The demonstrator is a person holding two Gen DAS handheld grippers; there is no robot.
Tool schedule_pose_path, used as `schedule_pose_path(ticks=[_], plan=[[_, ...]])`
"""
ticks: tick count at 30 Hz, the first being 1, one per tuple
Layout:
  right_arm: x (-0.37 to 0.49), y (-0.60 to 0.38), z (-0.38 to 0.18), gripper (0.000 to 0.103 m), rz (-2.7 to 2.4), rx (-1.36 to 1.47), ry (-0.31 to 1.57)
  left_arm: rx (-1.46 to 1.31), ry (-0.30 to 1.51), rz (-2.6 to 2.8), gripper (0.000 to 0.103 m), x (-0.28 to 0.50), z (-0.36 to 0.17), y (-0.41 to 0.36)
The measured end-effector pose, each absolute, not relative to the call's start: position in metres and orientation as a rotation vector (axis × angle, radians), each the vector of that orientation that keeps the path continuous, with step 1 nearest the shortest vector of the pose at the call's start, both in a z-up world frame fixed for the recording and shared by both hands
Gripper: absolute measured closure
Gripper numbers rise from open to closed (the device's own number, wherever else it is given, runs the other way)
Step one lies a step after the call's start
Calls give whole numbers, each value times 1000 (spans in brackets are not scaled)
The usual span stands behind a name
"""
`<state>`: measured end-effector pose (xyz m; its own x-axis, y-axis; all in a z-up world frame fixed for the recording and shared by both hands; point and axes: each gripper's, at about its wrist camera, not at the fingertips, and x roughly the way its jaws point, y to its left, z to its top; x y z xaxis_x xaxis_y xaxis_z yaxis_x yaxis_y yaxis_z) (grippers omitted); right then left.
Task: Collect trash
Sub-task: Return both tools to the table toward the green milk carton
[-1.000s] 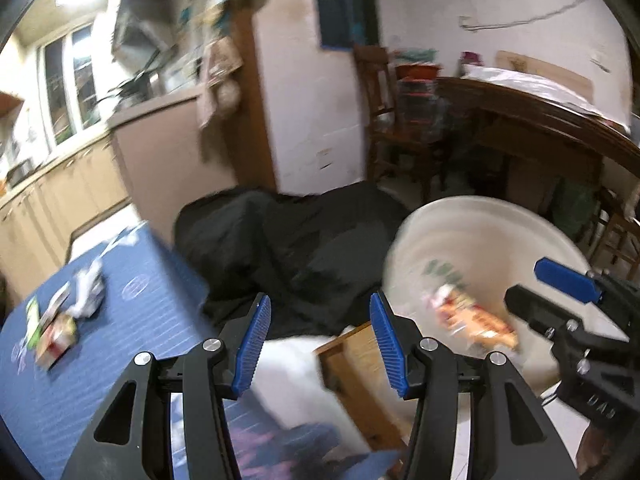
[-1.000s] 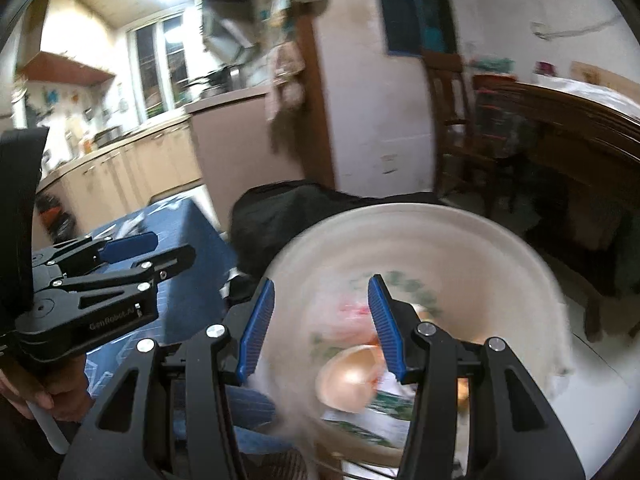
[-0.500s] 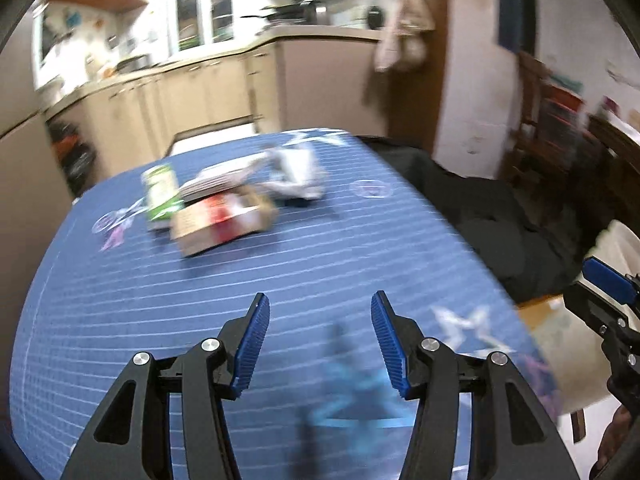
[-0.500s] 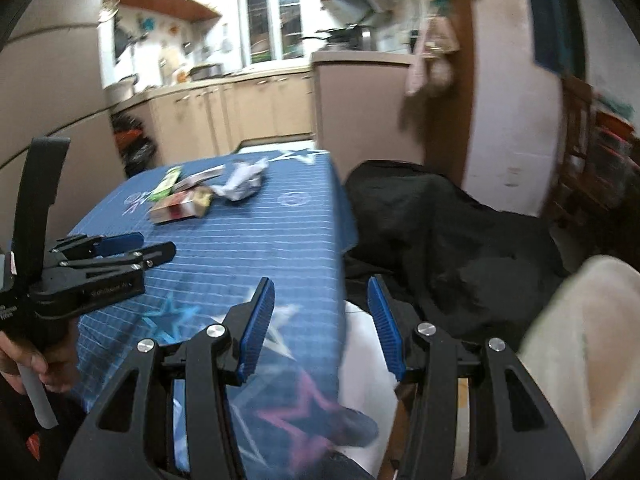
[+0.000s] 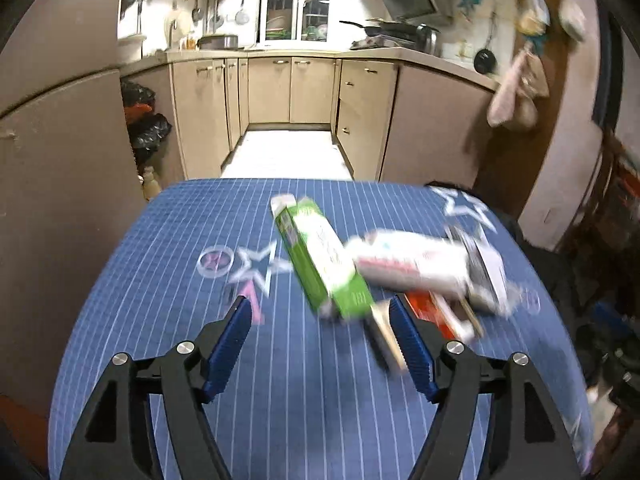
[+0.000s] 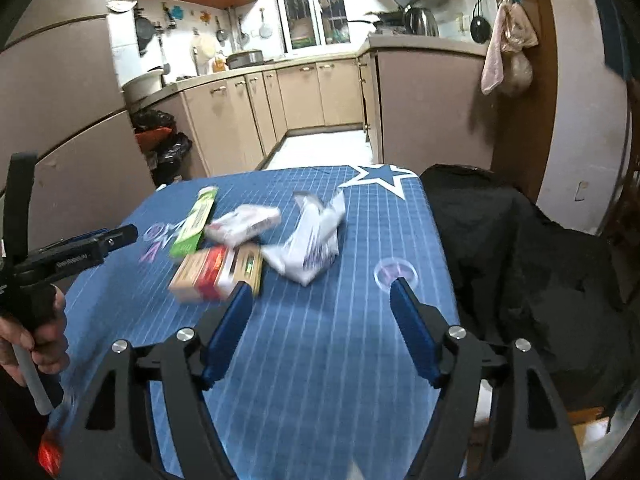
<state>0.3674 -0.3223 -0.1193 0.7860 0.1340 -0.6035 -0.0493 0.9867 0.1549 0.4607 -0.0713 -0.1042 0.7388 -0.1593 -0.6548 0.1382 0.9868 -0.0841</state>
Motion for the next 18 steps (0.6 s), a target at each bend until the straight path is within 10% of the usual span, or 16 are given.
schedule_pose_path(ticks=[18], plan=[[468,-305,-166,33,104,182,831,-66,898,-43,33,601,-163,-90]])
